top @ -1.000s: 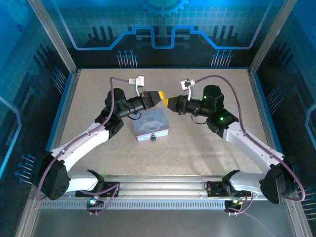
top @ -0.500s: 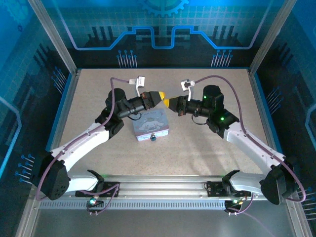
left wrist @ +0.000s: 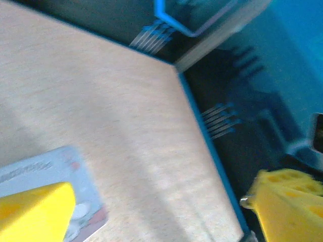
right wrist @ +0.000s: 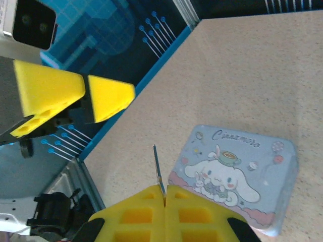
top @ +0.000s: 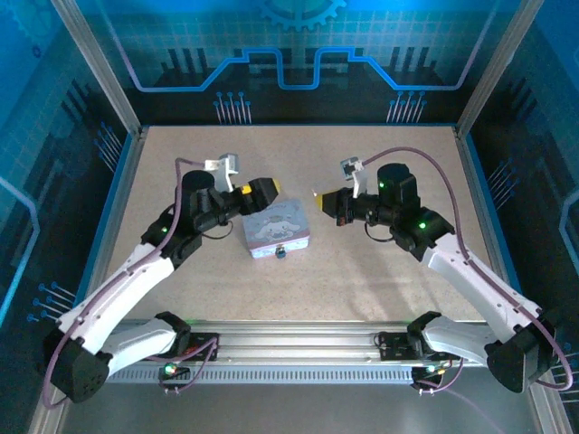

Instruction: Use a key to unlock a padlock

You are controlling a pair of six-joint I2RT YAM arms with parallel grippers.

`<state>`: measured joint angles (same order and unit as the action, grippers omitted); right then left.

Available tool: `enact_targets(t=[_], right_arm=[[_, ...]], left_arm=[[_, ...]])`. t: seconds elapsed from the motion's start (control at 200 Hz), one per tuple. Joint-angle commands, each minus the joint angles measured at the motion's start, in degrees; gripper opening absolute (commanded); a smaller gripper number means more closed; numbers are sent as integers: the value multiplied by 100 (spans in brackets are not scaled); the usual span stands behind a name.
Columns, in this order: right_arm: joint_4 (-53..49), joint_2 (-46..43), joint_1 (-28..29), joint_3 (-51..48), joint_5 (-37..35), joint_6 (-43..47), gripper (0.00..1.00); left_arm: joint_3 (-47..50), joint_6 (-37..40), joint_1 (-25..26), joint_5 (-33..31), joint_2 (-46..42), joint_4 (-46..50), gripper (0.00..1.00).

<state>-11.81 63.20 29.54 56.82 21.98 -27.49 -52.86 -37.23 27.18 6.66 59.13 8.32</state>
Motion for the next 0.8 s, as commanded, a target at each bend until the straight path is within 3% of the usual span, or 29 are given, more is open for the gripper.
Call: enact_targets(t=[0.0,0.185,0.45,0.62,0.79], right_arm=[[-559,-73,-63,202,-380,331,0],[-646,49,-68,233,-405,373,0],[-620,70,-63,177,-389,317,0],[-626,52,-62,158,-385,284,0],[-629,-1,-62,131,-378,248,0]], left_arm=[[284,226,-77,-1189,-282,1671,99],[838,-96,-475,-964,-124,1670,99],[1241,-151,-1090,608,937,114,99],[1040,-14,-1109,849,1709,-415,94],[835,186,-1105,672,2209,-427,90]])
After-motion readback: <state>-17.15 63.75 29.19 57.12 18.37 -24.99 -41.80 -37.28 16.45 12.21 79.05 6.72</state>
